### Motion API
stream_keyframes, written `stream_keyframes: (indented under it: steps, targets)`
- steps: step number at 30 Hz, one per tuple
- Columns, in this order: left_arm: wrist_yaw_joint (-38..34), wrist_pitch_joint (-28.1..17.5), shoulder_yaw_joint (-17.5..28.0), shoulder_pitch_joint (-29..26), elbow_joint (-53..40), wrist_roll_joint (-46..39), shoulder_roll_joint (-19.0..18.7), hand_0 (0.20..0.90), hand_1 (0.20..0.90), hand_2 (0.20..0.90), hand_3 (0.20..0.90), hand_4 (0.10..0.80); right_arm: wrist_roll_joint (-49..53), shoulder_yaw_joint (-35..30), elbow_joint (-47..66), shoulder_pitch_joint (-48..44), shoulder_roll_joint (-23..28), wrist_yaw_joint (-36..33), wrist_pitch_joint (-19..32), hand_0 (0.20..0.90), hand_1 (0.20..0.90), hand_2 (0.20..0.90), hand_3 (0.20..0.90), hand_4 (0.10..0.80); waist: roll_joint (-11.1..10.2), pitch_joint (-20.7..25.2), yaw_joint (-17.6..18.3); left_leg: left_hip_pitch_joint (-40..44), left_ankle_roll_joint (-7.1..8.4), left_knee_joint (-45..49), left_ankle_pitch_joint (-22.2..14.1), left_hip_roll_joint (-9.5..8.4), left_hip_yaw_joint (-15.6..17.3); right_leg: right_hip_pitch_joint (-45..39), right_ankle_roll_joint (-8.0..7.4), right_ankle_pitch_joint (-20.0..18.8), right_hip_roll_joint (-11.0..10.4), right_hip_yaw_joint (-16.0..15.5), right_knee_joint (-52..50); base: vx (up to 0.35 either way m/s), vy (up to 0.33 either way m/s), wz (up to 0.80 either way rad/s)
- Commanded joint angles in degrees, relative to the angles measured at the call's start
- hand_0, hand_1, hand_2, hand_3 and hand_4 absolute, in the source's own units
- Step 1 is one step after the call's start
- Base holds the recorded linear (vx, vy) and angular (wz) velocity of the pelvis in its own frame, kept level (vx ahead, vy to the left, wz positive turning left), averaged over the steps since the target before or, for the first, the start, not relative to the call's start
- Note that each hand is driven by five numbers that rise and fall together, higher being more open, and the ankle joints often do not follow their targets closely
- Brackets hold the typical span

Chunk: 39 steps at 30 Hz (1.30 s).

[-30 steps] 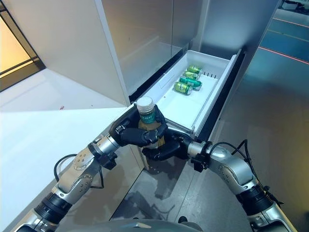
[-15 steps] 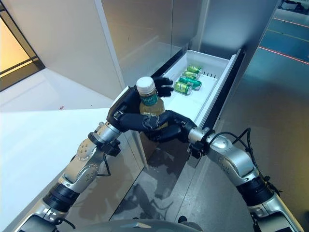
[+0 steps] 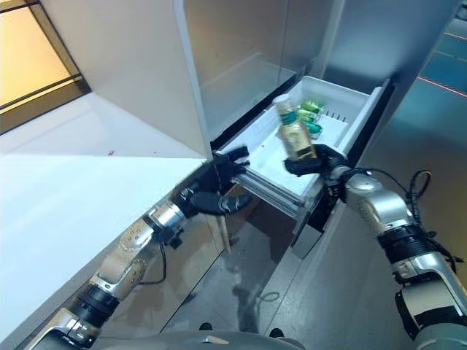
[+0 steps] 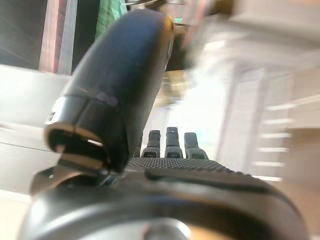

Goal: Put drinks into fridge and close the fridge

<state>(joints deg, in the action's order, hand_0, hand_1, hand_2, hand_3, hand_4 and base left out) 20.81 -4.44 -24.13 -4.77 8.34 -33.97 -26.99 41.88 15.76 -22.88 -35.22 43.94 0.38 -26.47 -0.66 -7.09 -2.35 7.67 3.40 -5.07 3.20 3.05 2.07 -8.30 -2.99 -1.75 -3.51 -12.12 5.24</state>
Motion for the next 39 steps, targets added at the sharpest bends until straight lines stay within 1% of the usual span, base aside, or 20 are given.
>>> stream_keyframes:
  steps: [1, 4, 6, 9, 10, 12, 13, 14, 15, 17, 18, 20, 21, 22, 23, 25, 29, 30, 32, 39]
  targets:
    - [3.5, -1.0, -2.9, 0.5, -2.0, -4.8, -2.3, 0.9, 0.9, 0.9, 0.9, 0.8, 2.6, -5.0, -4.3, -17.2, 5.0, 0.7, 10.1, 0.3, 0.3, 0.3, 0.2, 0.1, -2.0, 3.9, -1.6, 0.4, -3.77, 1.1, -5.5, -5.44, 1.1, 0.5, 0.86, 4.3, 3.9, 0.9, -4.1, 0.054, 0.031, 0.08]
    - [4.0, -0.6, -4.1, 3.9, 1.7, -3.9, -3.0, 0.9, 0.9, 0.9, 0.9, 0.8, 0.6, -2.2, -13.1, -20.9, 6.1, 0.7, 10.8, 0.3, 0.3, 0.3, 0.2, 0.1, -2.0, 3.4, -3.3, -0.1, -3.49, 1.3, -5.0, -5.44, 0.5, 0.4, 1.17, 4.5, 3.8, -0.2, -4.2, 0.053, 0.027, 0.21]
    - [4.9, 1.1, -4.2, 5.1, 4.0, -4.6, -2.8, 0.9, 0.9, 0.9, 0.9, 0.8, -0.8, -1.2, -17.5, -22.6, 6.4, 0.7, 10.9, 0.3, 0.3, 0.3, 0.2, 0.1, -1.9, 3.1, -4.2, -0.5, -3.27, 1.3, -4.7, -5.41, 0.1, 0.3, 1.36, 4.7, 3.7, -0.9, -4.3, 0.061, 0.012, 0.17]
    - [6.0, 3.4, -4.5, 6.2, 7.7, -5.1, -1.8, 0.9, 0.9, 0.9, 0.9, 0.8, -2.0, -0.1, -21.6, -24.2, 6.5, 0.1, 10.3, 0.3, 0.3, 0.3, 0.2, 0.1, -1.9, 2.7, -5.3, -1.0, -3.02, 1.3, -4.3, -5.42, -0.6, 0.4, 1.5, 4.9, 3.5, -2.0, -4.4, 0.074, -0.001, 0.29]
    - [6.6, 3.7, -4.7, 7.0, 11.3, -4.1, -1.0, 0.9, 0.9, 0.9, 0.9, 0.8, -3.4, 0.2, -25.0, -25.1, 6.6, 0.8, 10.2, 0.3, 0.3, 0.3, 0.2, 0.1, -2.0, 2.4, -5.9, -1.5, -2.87, 1.5, -4.2, -5.4, -0.9, 0.4, 1.59, 5.1, 3.3, -2.7, -4.5, 0.077, -0.012, 0.27]
    - [6.4, 3.6, -5.2, 7.1, 15.9, -1.8, -0.4, 0.9, 0.9, 0.9, 0.9, 0.8, -5.3, 0.4, -28.7, -26.4, 6.7, 1.2, 9.7, 0.3, 0.3, 0.3, 0.2, 0.1, -2.0, 1.8, -6.7, -2.4, -2.73, 1.8, -4.0, -5.34, -1.3, 0.9, 1.68, 5.3, 3.1, -3.5, -4.9, 0.048, -0.019, 0.27]
    - [6.3, 2.3, -5.3, 6.9, 19.1, -0.5, -0.1, 0.9, 0.9, 0.9, 0.9, 0.8, -5.9, 0.9, -30.7, -27.4, 6.7, 1.1, 9.7, 0.3, 0.3, 0.3, 0.2, 0.1, -2.0, 1.4, -7.2, -3.3, -2.73, 2.0, -3.7, -5.35, -1.7, 1.6, 1.8, 5.4, 3.1, -3.7, -5.2, -0.002, -0.023, 0.2]
    - [6.5, 2.5, -5.1, 6.5, 21.7, -0.2, 0.2, 0.9, 0.9, 0.9, 0.9, 0.8, -6.8, 1.1, -32.1, -28.2, 6.6, 0.9, 8.9, 0.3, 0.3, 0.3, 0.2, 0.1, -2.0, 0.9, -7.6, -4.1, -2.75, 2.2, -3.6, -5.38, -2.1, 2.3, 1.89, 5.5, 3.0, -3.9, -5.6, -0.017, -0.017, 0.21]
    - [6.7, 2.4, -5.0, 6.4, 22.1, -0.1, 0.3, 0.9, 0.9, 0.9, 0.9, 0.8, -6.9, 1.2, -32.3, -28.4, 6.7, 0.9, 8.9, 0.3, 0.3, 0.3, 0.2, 0.1, -2.0, 0.8, -7.6, -4.3, -2.75, 2.3, -3.5, -5.39, -2.1, 2.5, 1.91, 5.5, 3.0, -3.9, -5.7, -0.043, -0.03, 0.23]
    - [5.9, 1.6, -4.1, 4.9, 26.6, 1.8, 0.5, 0.9, 0.9, 0.9, 0.9, 0.8, -9.8, 1.9, -35.8, -30.8, 7.3, 0.2, 7.9, 0.3, 0.3, 0.3, 0.2, 0.1, -1.9, -1.5, -8.5, -6.8, -2.87, 3.0, -3.1, -5.38, -3.0, 4.7, 2.2, 5.5, 2.9, -4.4, -6.5, -0.107, -0.054, 0.18]
    - [5.7, 1.8, -3.8, 4.5, 27.4, 2.1, 0.5, 0.9, 0.9, 0.9, 0.9, 0.8, -11.1, 2.3, -36.5, -31.3, 7.5, 0.1, 7.2, 0.3, 0.3, 0.3, 0.2, 0.1, -1.8, -2.2, -8.6, -7.4, -2.9, 3.1, -2.9, -5.36, -3.2, 5.3, 2.27, 5.5, 2.8, -4.4, -6.8, -0.139, -0.056, 0.15]
    - [4.5, 0.5, -2.2, 3.2, 30.7, 4.9, 1.0, 0.9, 0.9, 0.9, 0.9, 0.8, -17.0, 4.1, -38.8, -32.7, 8.5, 0.3, 6.0, 0.3, 0.3, 0.3, 0.2, 0.1, -1.8, -4.4, -9.1, -9.3, -3.03, 3.7, -2.6, -5.25, -3.7, 7.1, 2.49, 5.5, 2.8, -4.8, -7.6, -0.11, -0.052, 0.21]
    - [3.3, 1.1, -2.0, 2.9, 31.1, 5.3, 1.0, 0.9, 0.9, 0.9, 0.9, 0.8, -19.5, 4.7, -39.0, -32.9, 8.8, 0.6, 4.5, 0.3, 0.3, 0.3, 0.2, 0.1, -1.7, -5.0, -9.1, -9.6, -3.07, 3.8, -2.5, -5.19, -3.9, 7.4, 2.55, 5.4, 2.8, -4.9, -7.9, -0.045, -0.039, 0.25]
    - [3.3, 0.9, -1.7, 2.8, 31.5, 5.7, 1.0, 0.9, 0.9, 0.9, 0.9, 0.8, -20.1, 5.0, -39.1, -32.9, 9.0, 0.8, 4.2, 0.3, 0.3, 0.3, 0.2, 0.1, -1.7, -5.2, -9.2, -9.7, -3.1, 3.8, -2.4, -5.19, -3.9, 7.6, 2.59, 5.5, 2.8, -4.9, -8.0, -0.014, -0.037, 0.28]
    - [2.9, 0.7, -0.3, 2.8, 32.8, 6.4, 1.1, 0.9, 0.9, 0.9, 0.9, 0.8, -22.8, 6.0, -38.9, -32.2, 9.8, 2.5, 2.0, 0.3, 0.3, 0.3, 0.2, 0.1, -1.7, -6.5, -9.2, -10.2, -3.16, 4.0, -2.3, -5.14, -4.3, 8.2, 2.72, 5.5, 2.8, -5.0, -8.5, -0.015, -0.033, 0.2]
    - [2.0, 1.0, 1.2, 3.1, 33.6, 7.9, 1.1, 0.9, 0.9, 0.9, 0.9, 0.8, -22.7, 6.2, -38.8, -30.8, 11.0, 4.8, -0.2, 0.3, 0.3, 0.3, 0.2, 0.1, -1.7, -7.7, -9.3, -10.4, -3.28, 4.2, -2.3, -5.15, -4.6, 8.5, 2.91, 5.7, 2.7, -5.3, -9.1, 0.012, -0.024, 0.14]
    - [1.8, 1.9, 2.8, 3.1, 35.4, 9.3, 1.0, 0.9, 0.9, 0.9, 0.9, 0.8, -28.8, 6.3, -40.4, -29.4, 12.0, 8.2, -1.9, 0.3, 0.3, 0.3, 0.2, 0.1, -1.4, -9.2, -9.5, -10.1, -3.38, 4.3, -2.5, -5.18, -4.7, 8.5, 2.95, 6.1, 2.5, -5.6, -10.0, 0.042, -0.017, 0.09]
    - [1.8, 2.1, 3.4, 3.0, 35.9, 9.5, 0.8, 0.9, 0.9, 0.9, 0.9, 0.8, -32.2, 7.0, -41.2, -29.1, 12.8, 10.3, -2.9, 0.3, 0.3, 0.3, 0.2, 0.1, -1.2, -9.7, -9.5, -10.2, -3.51, 4.4, -2.6, -5.29, -4.8, 8.5, 2.94, 6.3, 2.3, -5.7, -10.1, 0.035, -0.012, 0.07]
    - [1.8, 2.4, 3.8, 3.2, 36.3, 9.3, 0.6, 0.9, 0.9, 0.9, 0.9, 0.8, -35.1, 7.5, -42.2, -28.8, 13.6, 12.7, -3.6, 0.3, 0.3, 0.3, 0.2, 0.1, -0.9, -10.2, -9.5, -10.2, -3.57, 4.7, -2.7, -5.39, -4.8, 8.6, 2.9, 6.3, 2.1, -5.7, -10.4, 0.033, -0.005, 0.19]
    - [1.4, 3.5, 5.5, 3.0, 39.6, 10.7, 0.7, 0.9, 0.9, 0.9, 0.9, 0.8, -39.9, 7.9, -44.2, -28.7, 13.8, 17.1, -4.8, 0.3, 0.3, 0.3, 0.2, 0.1, -0.1, -11.5, -9.0, -10.3, -3.89, 5.4, -3.1, -5.66, -4.2, 9.0, 2.76, 6.3, 1.8, -5.1, -11.1, 0.013, 0.0, 0.11]
